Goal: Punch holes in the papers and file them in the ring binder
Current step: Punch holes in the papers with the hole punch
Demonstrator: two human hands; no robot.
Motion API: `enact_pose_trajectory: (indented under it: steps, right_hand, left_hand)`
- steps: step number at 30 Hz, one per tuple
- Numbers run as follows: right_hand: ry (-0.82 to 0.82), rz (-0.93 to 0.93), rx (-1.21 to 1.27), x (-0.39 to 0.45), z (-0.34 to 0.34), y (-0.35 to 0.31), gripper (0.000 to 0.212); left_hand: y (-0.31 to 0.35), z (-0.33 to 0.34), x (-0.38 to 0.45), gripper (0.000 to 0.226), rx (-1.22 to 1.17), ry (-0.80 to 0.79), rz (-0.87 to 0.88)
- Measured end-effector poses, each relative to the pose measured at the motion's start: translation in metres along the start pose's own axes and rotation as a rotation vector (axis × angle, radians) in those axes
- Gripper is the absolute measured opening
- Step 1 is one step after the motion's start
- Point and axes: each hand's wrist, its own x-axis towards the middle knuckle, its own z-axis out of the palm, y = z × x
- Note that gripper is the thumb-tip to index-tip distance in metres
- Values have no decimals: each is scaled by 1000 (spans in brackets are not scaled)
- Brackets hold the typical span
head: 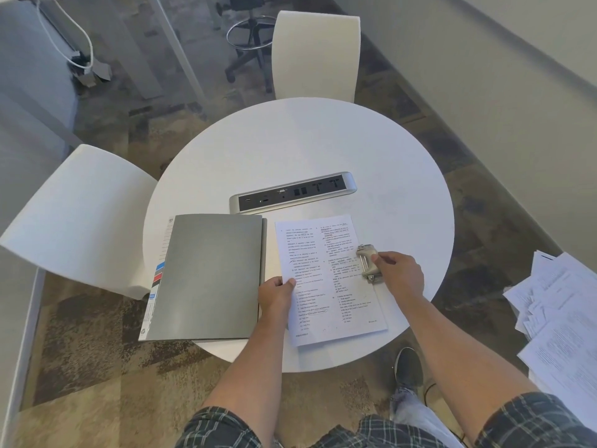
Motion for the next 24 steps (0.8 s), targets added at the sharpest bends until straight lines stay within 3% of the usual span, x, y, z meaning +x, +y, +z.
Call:
enact_pose_trajectory:
  steps: [24]
  right_hand:
    - [-53, 45, -64, -6, 3, -6, 24]
  left_hand:
    - [6, 0, 0, 22, 39, 33, 48]
